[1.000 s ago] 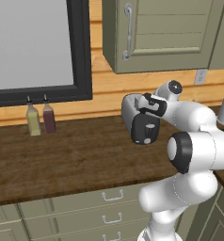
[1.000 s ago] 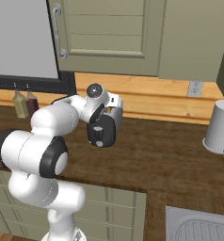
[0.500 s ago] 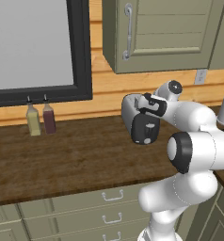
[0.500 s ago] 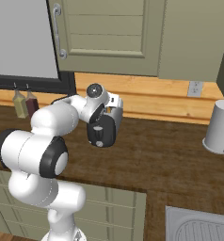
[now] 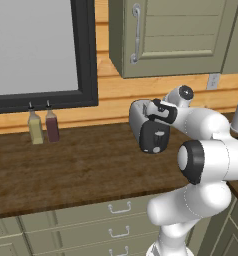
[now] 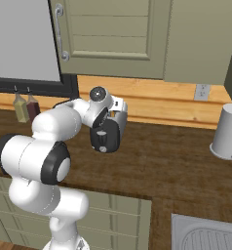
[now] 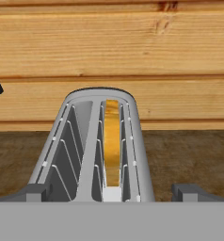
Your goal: Start the toaster. Once the lever pops up, take the bread to the plate on the dining counter.
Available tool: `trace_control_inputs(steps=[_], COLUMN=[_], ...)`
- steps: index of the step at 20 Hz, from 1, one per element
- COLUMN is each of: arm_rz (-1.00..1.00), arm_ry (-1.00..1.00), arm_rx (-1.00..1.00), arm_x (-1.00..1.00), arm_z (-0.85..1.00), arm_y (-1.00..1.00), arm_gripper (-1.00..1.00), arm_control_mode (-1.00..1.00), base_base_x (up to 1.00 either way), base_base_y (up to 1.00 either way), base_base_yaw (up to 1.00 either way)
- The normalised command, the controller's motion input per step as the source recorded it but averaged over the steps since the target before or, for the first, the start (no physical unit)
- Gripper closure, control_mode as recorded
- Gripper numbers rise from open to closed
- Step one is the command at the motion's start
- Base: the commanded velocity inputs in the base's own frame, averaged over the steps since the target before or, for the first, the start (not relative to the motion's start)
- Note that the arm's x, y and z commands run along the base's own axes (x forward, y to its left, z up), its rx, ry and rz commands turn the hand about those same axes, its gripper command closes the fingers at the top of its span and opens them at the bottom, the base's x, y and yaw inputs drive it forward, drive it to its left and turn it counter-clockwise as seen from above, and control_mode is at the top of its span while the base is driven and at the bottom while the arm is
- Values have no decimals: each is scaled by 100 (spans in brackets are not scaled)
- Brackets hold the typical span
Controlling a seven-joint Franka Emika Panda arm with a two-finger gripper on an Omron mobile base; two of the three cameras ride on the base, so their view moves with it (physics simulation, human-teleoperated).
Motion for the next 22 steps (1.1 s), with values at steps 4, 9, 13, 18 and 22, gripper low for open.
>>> trace_control_inputs(steps=[4,9,13,18,22], arm_rz=[0,0,0,0,0], arm_ry=[0,0,0,0,-1], arm_rx=[0,0,0,0,0], arm_x=[0,0,0,0,0], arm_z=[0,0,0,0,0], arm_y=[0,0,0,0,0], arm_gripper=[-100,-100,-100,-100,-100], arm_control_mode=[-100,-100,-100,-100,-100], base_base_x=[0,0,0,0,0], base_base_y=[0,0,0,0,0], base_base_yaw=[0,0,0,0,0])
